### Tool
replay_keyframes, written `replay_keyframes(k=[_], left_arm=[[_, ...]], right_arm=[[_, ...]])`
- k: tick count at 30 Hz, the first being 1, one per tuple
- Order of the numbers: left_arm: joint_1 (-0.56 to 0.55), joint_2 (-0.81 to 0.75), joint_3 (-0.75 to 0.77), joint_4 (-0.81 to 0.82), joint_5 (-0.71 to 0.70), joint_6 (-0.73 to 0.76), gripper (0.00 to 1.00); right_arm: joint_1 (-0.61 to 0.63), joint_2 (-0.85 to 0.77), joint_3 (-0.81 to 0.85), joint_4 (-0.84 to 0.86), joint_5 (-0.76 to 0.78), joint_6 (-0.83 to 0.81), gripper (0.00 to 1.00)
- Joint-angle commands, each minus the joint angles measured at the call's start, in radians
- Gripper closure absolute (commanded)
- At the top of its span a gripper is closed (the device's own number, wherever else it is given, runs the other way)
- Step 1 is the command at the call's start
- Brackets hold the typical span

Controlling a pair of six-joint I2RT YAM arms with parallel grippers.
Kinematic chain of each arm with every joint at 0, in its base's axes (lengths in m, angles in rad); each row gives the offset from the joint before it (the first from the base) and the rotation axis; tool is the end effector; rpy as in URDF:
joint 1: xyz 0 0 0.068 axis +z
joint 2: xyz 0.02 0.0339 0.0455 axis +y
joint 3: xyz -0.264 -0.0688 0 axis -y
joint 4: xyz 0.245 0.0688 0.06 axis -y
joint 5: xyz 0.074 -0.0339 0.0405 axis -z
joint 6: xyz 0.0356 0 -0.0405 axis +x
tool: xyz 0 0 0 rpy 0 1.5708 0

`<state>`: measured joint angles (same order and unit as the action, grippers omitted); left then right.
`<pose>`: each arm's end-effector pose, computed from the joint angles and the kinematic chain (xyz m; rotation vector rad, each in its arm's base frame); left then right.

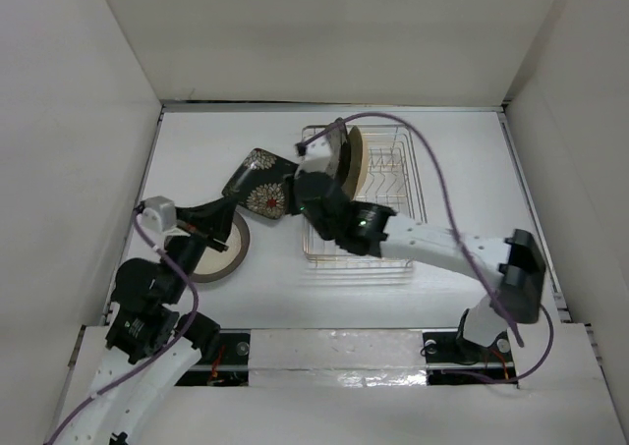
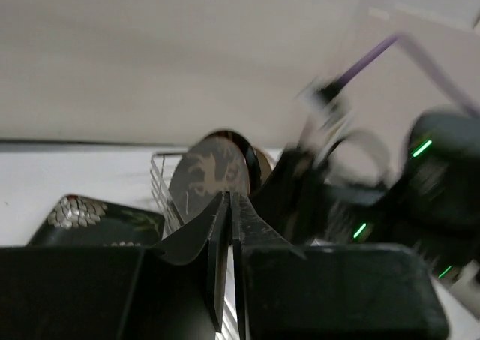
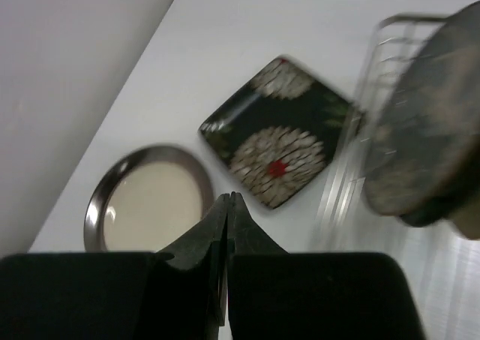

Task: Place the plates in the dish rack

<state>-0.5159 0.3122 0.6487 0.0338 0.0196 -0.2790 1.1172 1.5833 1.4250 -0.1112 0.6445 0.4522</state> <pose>0.0713 -0.0412 0.3718 0.1629 1.2196 -0.7068 0.1829 0.3263 0.3708 -0.1517 1.8104 0.5311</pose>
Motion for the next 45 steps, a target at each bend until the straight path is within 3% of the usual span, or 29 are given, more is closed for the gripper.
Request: replay_keyframes(k=[1,3,7,10,21,27,32,33,34,36,37,45], left_arm=[[0.007,-0.090,-0.024,0.104,-0.157,-0.019,0.96],[0.007,-0.149,-0.034,0.124,-0.204,-0.009,0.91],[0.007,-0.191,-0.070,0.146,-0.233,-0.008,0.81],[0.007,-0.156,-0.066,0.138,-0.221,-0.002,0.76],[0.016,-0.076,-0.060,0.136,-0.136,0.011,0.66],[0.016,-0.059,-0.057,0.127,-0.124,0.009,0.64],[0.016,-0.053,-0.050,0.118,-0.121,0.009,0.64],[0.016,-0.059,-0.052,0.123,-0.124,0.009,0.64],[0.016,-0.065,-0.058,0.129,-0.127,0.009,0.64],[0.016,-0.074,-0.060,0.133,-0.136,0.009,0.64],[0.016,-0.073,-0.058,0.127,-0.136,0.009,0.64],[0.016,-0.097,-0.050,0.107,-0.170,0.021,0.64]], right_arm=[[0.056,0.170,0.058,0.100,-0.187,0.025,0.95],[0.069,0.251,0.075,0.116,-0.230,0.077,0.89],[0.069,0.398,0.146,0.138,-0.298,0.115,0.46],[0.056,0.486,0.199,0.140,-0.316,0.147,0.31],[-0.016,0.639,0.152,0.234,-0.469,0.336,0.29],[-0.025,0.721,0.206,0.300,-0.614,0.365,0.33],[-0.034,0.754,0.206,0.349,-0.669,0.399,0.45],[-0.034,0.759,0.207,0.352,-0.677,0.405,0.52],[-0.034,0.759,0.198,0.372,-0.683,0.420,0.71],[-0.034,0.748,0.175,0.409,-0.686,0.440,0.87],[-0.034,0.747,0.154,0.445,-0.689,0.457,0.99],[-0.016,0.597,0.074,0.584,-0.658,0.396,1.00]])
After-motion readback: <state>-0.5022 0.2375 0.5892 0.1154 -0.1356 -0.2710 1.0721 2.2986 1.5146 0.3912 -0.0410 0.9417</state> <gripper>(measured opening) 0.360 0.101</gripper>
